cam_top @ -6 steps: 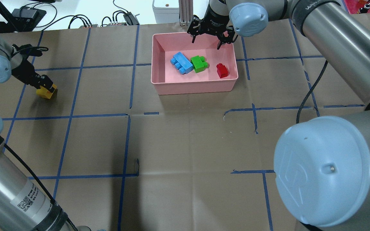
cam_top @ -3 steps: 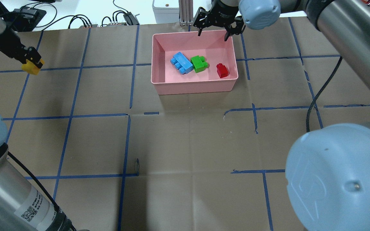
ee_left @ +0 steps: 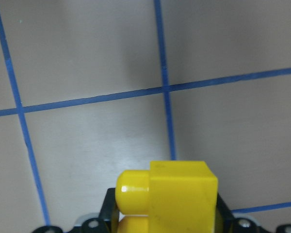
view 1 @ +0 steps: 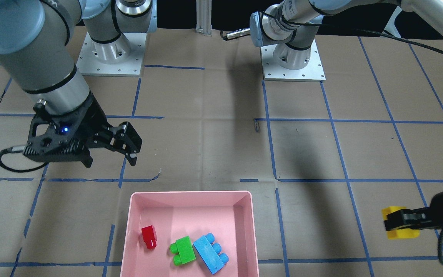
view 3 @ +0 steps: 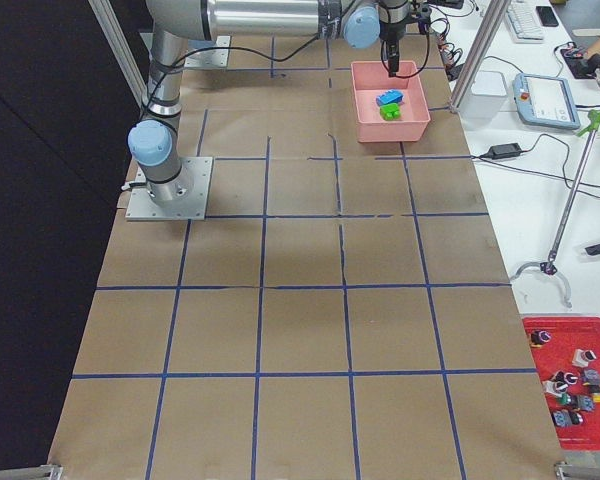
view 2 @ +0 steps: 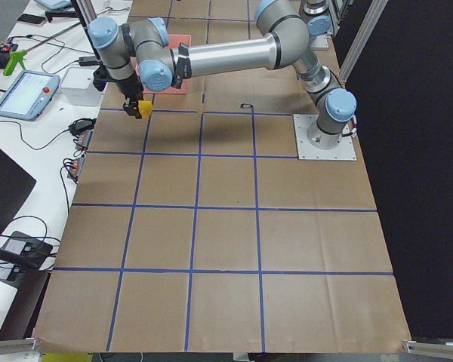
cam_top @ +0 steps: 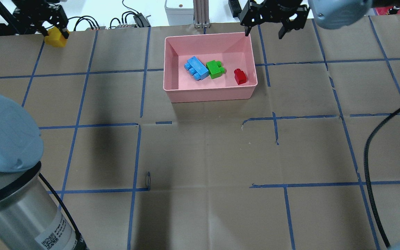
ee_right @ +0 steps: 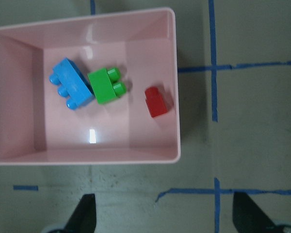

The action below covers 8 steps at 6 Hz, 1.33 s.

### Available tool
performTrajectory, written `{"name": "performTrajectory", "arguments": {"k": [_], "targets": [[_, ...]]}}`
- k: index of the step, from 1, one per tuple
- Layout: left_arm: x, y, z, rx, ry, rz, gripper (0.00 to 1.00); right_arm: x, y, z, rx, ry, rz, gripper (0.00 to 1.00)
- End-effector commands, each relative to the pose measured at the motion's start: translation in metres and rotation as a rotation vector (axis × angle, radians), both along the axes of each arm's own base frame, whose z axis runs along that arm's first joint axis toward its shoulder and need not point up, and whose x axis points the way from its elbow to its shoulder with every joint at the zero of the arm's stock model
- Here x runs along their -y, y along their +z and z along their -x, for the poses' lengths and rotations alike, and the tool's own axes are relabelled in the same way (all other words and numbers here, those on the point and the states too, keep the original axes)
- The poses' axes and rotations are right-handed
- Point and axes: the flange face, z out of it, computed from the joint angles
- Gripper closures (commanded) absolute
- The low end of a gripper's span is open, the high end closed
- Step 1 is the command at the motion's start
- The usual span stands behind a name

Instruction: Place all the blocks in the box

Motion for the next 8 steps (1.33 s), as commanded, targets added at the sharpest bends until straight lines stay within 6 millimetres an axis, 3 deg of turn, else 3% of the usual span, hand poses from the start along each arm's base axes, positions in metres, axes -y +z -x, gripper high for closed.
{"name": "performTrajectory", "arguments": {"k": [1,2,3,4,5,6,7,8], "targets": [[0.001,-0.007,0.143,-0.100,0.226,-0.032,0.87,-0.095,-0.032,0.022,-0.051,0.061,-0.090,0.00],[0.007,-0.033,0.213,-0.100,0.291,-0.010,0.87,-0.130,-0.014,0.024,-0.063,0.052,-0.048,0.00],[0.017,-0.087,0.268,-0.096,0.315,-0.006,0.87,-0.137,-0.006,0.032,-0.090,0.037,-0.064,0.00],[0.024,-0.130,0.301,-0.097,0.332,0.008,0.86,-0.135,0.006,0.037,-0.142,0.020,-0.060,0.00],[0.024,-0.154,0.322,-0.094,0.341,0.007,0.67,-0.132,0.021,0.035,-0.136,-0.010,-0.051,0.00],[0.025,-0.167,0.338,-0.087,0.347,0.041,0.04,-0.130,0.027,0.035,-0.133,-0.012,-0.051,0.00],[0.023,-0.149,0.339,-0.096,0.361,0.058,0.01,-0.129,0.024,0.034,-0.130,-0.009,-0.057,0.00],[0.012,-0.111,0.338,-0.100,0.360,0.072,0.01,-0.129,0.024,0.034,-0.130,-0.009,-0.059,0.00]]}}
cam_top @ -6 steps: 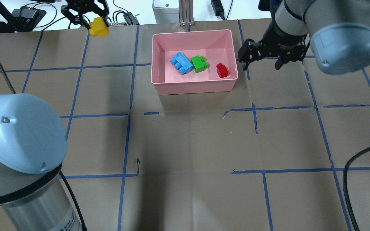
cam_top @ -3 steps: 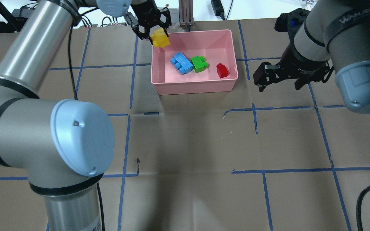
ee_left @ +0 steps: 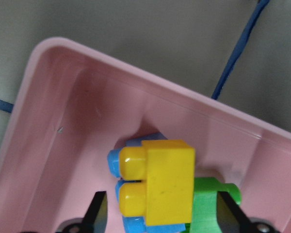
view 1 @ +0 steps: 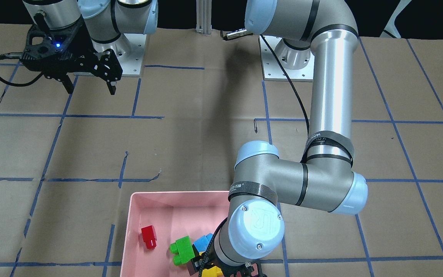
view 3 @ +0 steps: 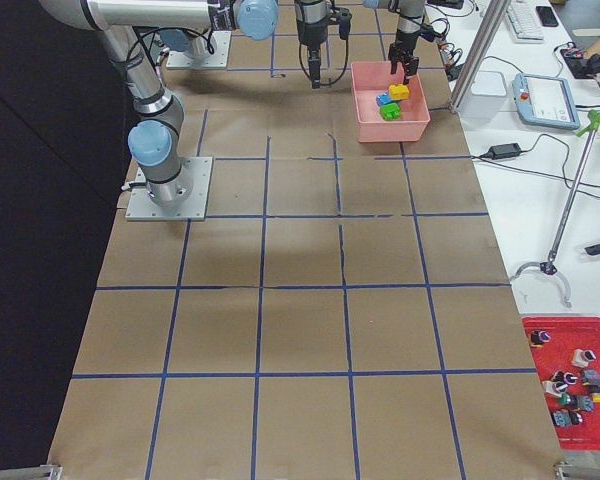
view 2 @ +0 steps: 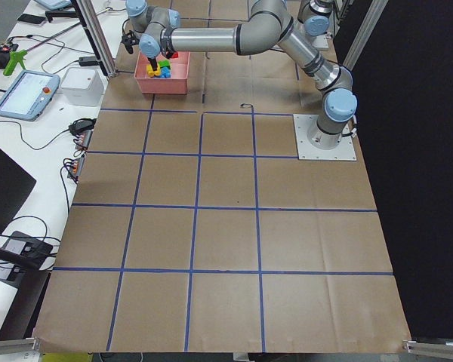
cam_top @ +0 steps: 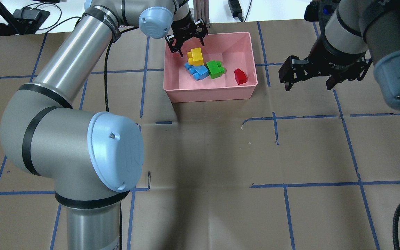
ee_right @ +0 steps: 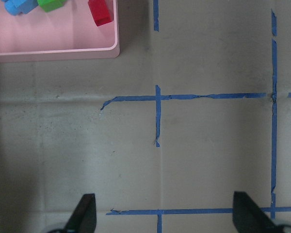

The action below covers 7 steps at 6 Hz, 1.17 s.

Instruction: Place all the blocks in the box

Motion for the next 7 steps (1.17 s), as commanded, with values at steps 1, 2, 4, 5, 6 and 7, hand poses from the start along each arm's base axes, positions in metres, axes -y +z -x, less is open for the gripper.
{"name": "performTrajectory", "arguments": {"k": [1,2,4,5,6,7], "targets": [[-0.027,0.079,-0.022,0.054,-0.006,0.005,0.01,0.000,0.000,0.000,0.001,0.000,-0.001,0.00],[-0.050,0.121,-0.055,0.151,-0.146,0.010,0.01,0.001,-0.001,0.000,0.001,0.000,-0.004,0.00],[-0.115,0.174,-0.139,0.194,-0.368,-0.001,0.01,0.007,-0.007,-0.001,0.007,0.002,-0.014,0.00],[-0.175,0.188,-0.190,0.186,-0.418,-0.017,0.01,0.008,-0.007,-0.001,0.008,0.001,-0.016,0.00],[-0.242,0.194,-0.211,0.188,-0.409,-0.012,0.01,0.007,-0.006,-0.001,0.008,0.001,-0.013,0.00],[-0.274,0.205,-0.211,0.193,-0.401,0.024,0.01,0.008,-0.006,0.000,0.008,0.001,-0.014,0.00]]}}
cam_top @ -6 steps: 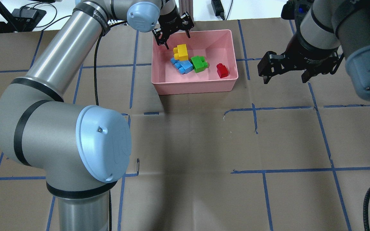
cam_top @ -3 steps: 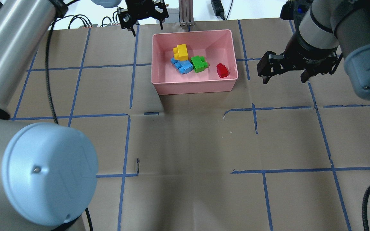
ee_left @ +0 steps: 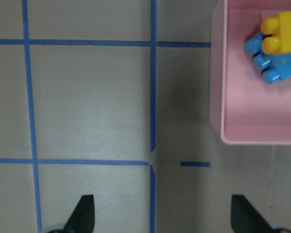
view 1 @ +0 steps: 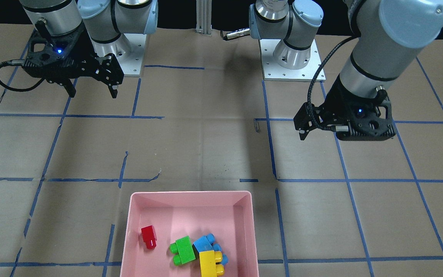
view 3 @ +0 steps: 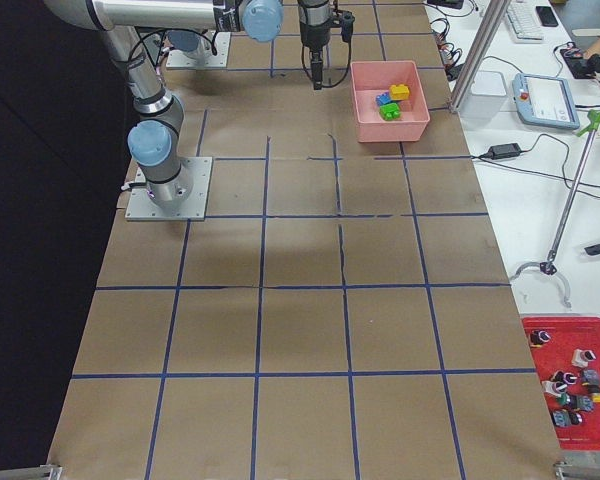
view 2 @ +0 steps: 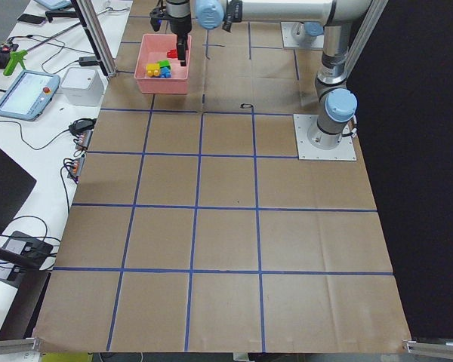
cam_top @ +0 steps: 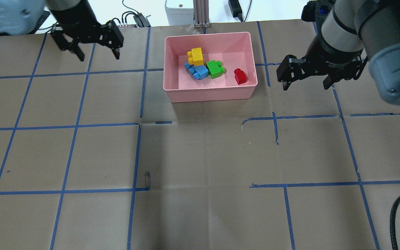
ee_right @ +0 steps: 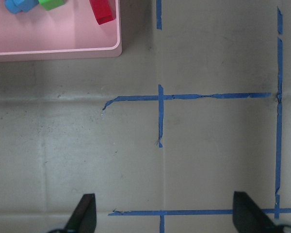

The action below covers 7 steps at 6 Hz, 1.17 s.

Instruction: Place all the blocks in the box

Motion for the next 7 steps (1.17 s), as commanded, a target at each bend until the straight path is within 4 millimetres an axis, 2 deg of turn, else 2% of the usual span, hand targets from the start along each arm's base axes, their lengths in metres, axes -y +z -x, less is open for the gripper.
{"name": "performTrajectory", "arguments": {"k": [1,7], "targets": [[-0.0483,0.0108,-0.0062,-0.002,0.001,0.035,0.01,0.0004,-0.0001,0.0003,0.002,0.000,0.000,0.00],[-0.0531,0.0137,0.0002,-0.003,0.006,0.040,0.01,0.0002,-0.0009,0.0003,0.002,0.000,-0.002,0.00]]}}
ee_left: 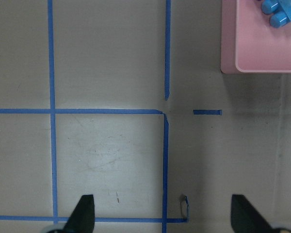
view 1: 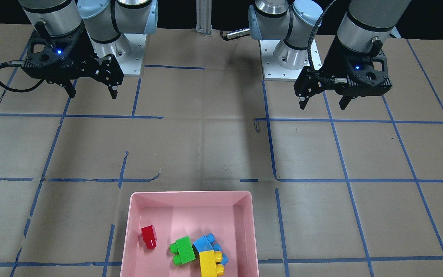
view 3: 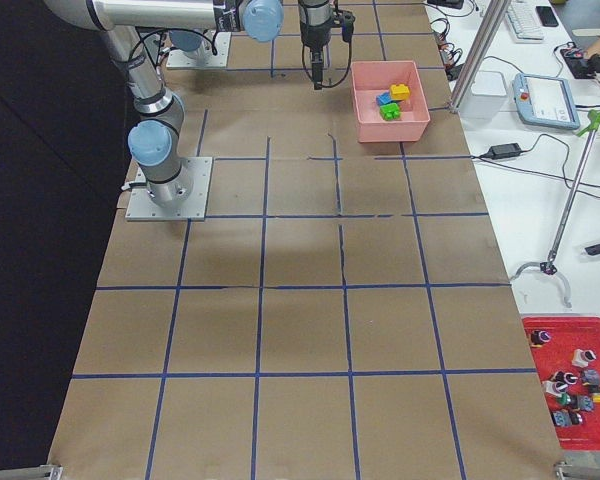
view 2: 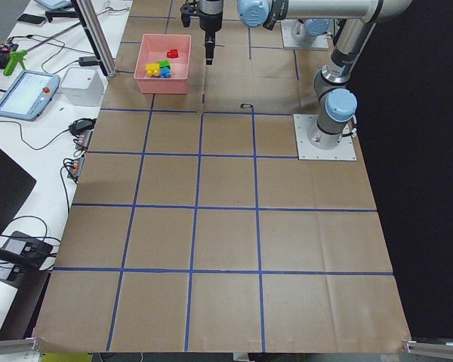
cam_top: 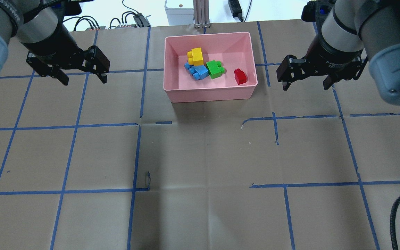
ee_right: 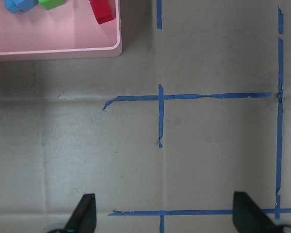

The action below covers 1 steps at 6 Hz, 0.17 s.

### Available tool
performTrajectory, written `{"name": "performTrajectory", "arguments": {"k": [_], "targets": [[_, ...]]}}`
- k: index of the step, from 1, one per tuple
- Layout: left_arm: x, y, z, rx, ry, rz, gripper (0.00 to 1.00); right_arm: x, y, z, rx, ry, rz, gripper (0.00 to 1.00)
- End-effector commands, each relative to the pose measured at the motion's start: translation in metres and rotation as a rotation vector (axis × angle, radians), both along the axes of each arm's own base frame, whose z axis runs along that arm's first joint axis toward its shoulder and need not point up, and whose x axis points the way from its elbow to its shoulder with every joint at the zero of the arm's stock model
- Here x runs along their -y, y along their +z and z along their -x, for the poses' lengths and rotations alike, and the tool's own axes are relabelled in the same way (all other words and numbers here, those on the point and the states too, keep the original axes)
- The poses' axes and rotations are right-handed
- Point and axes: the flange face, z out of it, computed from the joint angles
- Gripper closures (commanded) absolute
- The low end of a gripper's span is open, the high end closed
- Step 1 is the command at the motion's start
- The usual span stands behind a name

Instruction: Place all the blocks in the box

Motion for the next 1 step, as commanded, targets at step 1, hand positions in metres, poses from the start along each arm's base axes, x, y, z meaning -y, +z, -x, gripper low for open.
{"name": "performTrajectory", "arguments": {"k": [1], "targets": [[-0.0002,-0.0005,-0.0001,0.002,0.000,-0.001,0.01,-0.0001,-0.0003,0.0000,0.000,0.000,-0.001,0.00]]}}
